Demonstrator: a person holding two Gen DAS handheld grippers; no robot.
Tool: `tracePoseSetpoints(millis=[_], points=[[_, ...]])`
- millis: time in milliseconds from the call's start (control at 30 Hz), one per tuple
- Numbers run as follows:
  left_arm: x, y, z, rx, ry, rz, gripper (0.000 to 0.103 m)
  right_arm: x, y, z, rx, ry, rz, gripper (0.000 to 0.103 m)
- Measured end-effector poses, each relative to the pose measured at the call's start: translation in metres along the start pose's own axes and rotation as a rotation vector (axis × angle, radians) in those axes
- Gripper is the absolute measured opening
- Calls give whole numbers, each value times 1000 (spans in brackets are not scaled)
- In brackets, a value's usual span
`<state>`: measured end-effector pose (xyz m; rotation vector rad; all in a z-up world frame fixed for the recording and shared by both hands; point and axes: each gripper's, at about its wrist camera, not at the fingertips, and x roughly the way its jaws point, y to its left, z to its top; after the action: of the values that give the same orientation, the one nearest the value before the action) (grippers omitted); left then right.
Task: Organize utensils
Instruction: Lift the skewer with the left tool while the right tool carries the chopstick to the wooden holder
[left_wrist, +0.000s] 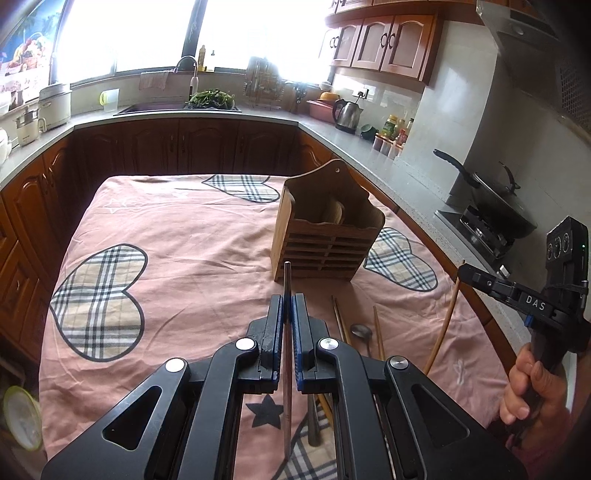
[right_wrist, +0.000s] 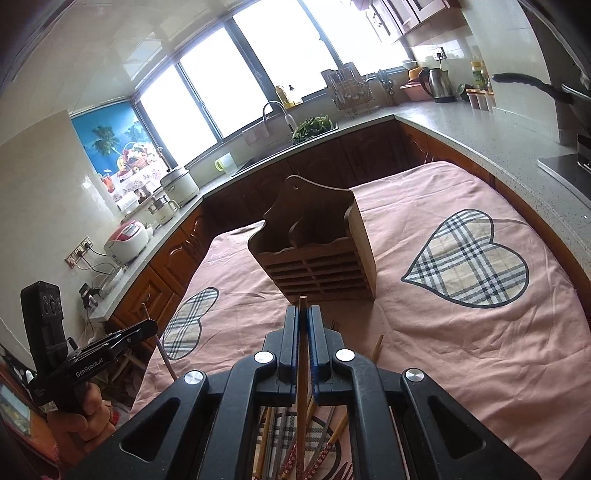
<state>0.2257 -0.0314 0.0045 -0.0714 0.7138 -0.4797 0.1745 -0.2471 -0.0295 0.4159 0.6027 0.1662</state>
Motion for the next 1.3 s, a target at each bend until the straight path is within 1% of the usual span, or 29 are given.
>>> tracePoseSetpoints(millis=[167, 300, 500, 667, 833, 1000, 1200, 1300], points=[[-16, 2, 0, -13, -38, 1, 4, -15, 8, 4, -11, -43, 13, 5], [-29, 3, 4, -26, -87, -3, 4, -24, 15, 8, -36, -84, 8, 5], [-44, 4, 18, -51, -171, -23, 4, -26, 20, 18, -54, -128, -1, 5], [-48, 2, 37, -58, -228, -37, 4, -26, 20, 31, -53, -168, -6, 5], [-43, -2, 63, -71, -278, -57, 4, -23, 15, 58, -38, -231, -2, 5], [-34, -6, 94, -75, -332, -55, 4, -21, 8, 89, -12, -314, -12, 5], [-11, -3, 132, -104, -372, -60, 4, -10, 3, 133, -8, -395, -39, 5], [7, -1, 145, -116, -389, -51, 4, 1, 1, 149, -29, -421, -74, 5]])
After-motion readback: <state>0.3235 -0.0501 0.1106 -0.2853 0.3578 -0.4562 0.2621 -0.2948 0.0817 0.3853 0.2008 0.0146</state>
